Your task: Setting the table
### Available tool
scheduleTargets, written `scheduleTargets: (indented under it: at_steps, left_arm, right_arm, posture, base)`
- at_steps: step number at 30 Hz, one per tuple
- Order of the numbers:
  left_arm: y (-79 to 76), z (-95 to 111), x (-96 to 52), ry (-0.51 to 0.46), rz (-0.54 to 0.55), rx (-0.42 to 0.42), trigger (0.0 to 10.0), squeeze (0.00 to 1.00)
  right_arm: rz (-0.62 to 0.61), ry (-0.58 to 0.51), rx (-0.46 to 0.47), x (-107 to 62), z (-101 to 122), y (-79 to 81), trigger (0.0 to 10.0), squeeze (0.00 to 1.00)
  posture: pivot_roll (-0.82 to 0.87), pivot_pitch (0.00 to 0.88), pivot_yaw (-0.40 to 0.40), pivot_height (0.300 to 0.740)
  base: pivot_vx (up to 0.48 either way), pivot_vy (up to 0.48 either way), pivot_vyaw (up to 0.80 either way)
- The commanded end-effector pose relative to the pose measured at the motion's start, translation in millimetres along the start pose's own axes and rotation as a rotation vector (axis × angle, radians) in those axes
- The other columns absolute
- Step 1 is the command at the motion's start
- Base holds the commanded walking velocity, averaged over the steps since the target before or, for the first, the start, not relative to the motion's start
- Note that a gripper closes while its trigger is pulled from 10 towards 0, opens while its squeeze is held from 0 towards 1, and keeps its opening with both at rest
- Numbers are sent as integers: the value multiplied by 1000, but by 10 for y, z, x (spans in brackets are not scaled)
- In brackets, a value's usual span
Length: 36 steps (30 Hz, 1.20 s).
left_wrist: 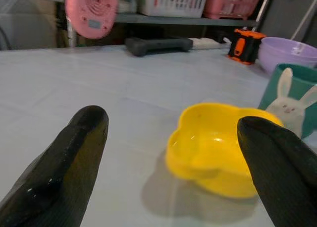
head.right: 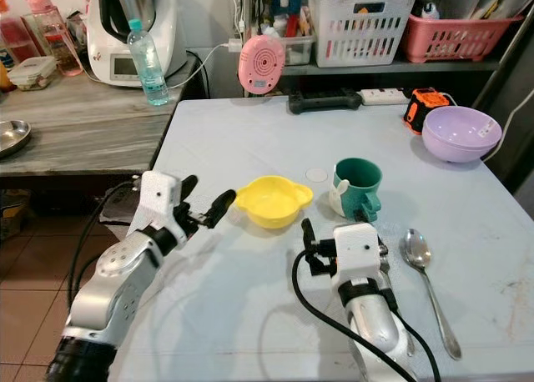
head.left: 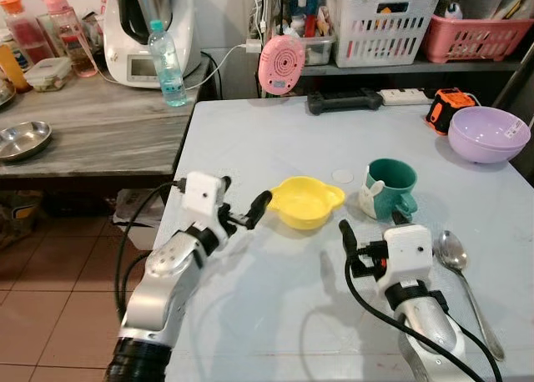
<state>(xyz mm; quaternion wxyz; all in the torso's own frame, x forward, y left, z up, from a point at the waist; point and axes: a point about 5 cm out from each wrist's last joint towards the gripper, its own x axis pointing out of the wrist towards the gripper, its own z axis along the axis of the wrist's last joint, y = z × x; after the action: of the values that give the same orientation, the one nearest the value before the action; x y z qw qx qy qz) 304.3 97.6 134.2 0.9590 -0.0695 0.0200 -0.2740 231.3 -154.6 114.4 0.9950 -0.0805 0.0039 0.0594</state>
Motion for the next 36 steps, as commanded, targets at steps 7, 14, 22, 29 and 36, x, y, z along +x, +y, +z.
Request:
scheduleTargets:
  at_steps: [7,14,22,29,36]
  left_arm:
    - [-169,34,279,110,-72,18,10000,0]
    - [-115,19,373,155,-15,20,10000,0]
    - [69,66,472,187,125,-45,10000,0]
    - [55,4,491,250,109,-121,10000,0]
    - [19,-25,509,312,75,-147,6627,0]
  right_arm:
    - [78,-2,18,-77,69,124,10000,0]
    - [107,-1,20,-119,101,164,10000,0]
    - [119,-3,12,-119,121,200,10000,0]
    - [135,-1,2,-117,120,225,10000,0]
    - [141,2,-2,-108,114,237,10000,0]
  posture:
    - [-179,53,109,740]
    - [-192,60,120,740]
    - [-194,62,121,740]
    - [-194,63,122,740]
    - [-193,60,120,740]
  base:
    - [0,0,0]
    - [0,0,0]
    - [0,0,0]
    - [0,0,0]
    - [0,0,0]
